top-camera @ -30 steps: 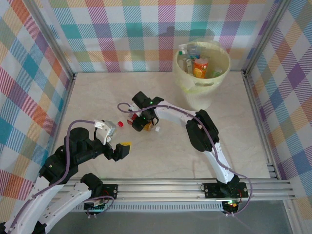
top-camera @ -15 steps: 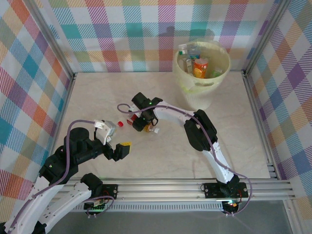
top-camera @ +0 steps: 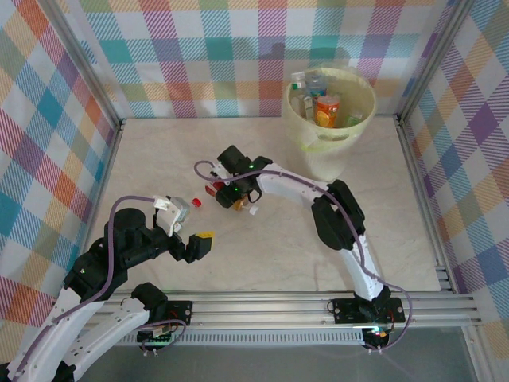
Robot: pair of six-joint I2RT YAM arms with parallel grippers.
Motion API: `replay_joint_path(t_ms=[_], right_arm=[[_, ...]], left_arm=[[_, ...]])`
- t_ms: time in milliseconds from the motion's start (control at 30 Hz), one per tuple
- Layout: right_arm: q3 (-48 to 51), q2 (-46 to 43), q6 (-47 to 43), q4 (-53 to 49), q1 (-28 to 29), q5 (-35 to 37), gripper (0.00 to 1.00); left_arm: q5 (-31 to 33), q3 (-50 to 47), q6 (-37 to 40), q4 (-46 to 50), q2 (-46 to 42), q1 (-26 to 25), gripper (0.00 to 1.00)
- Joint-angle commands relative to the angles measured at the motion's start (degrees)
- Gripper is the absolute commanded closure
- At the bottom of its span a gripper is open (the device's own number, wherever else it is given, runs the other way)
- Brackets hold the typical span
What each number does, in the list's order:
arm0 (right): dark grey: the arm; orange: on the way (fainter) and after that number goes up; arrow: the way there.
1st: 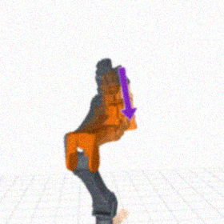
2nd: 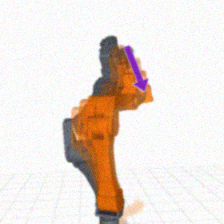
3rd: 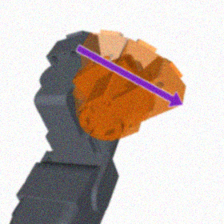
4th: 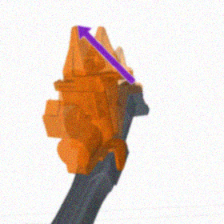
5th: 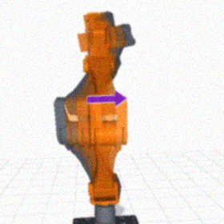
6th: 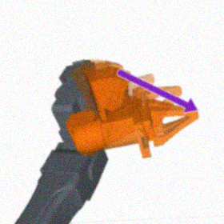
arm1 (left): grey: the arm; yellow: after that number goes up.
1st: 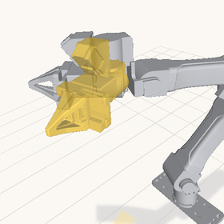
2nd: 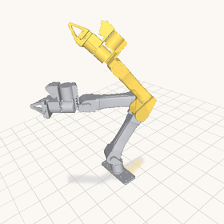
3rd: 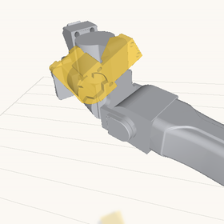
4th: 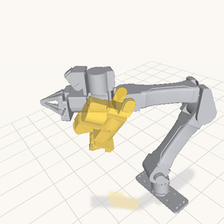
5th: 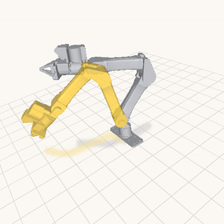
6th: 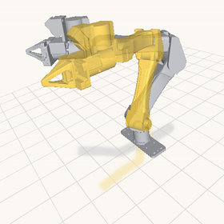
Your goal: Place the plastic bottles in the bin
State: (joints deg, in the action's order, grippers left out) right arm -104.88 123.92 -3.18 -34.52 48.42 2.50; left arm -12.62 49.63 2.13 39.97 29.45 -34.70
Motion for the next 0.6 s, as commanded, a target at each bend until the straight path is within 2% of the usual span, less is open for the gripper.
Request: replay_joint_path(t_ms=[0, 333, 567], right_arm=[[0.8, -7.0, 3.0, 3.6, -0.7, -0.6, 0.38], [3.6, -20.3, 4.9, 7.3, -1.7, 1.1, 0.36], [5.5, -30.4, 3.6, 8.2, -2.9, 8.4, 0.36]], left_arm=[[-1.2, 0.2, -0.6, -1.7, -0.9, 0.6, 0.00], [-3.6, -0.4, -0.6, -3.3, -3.1, 0.7, 0.00], [-6.4, -1.7, -1.1, -6.1, -6.1, 0.7, 0.00]])
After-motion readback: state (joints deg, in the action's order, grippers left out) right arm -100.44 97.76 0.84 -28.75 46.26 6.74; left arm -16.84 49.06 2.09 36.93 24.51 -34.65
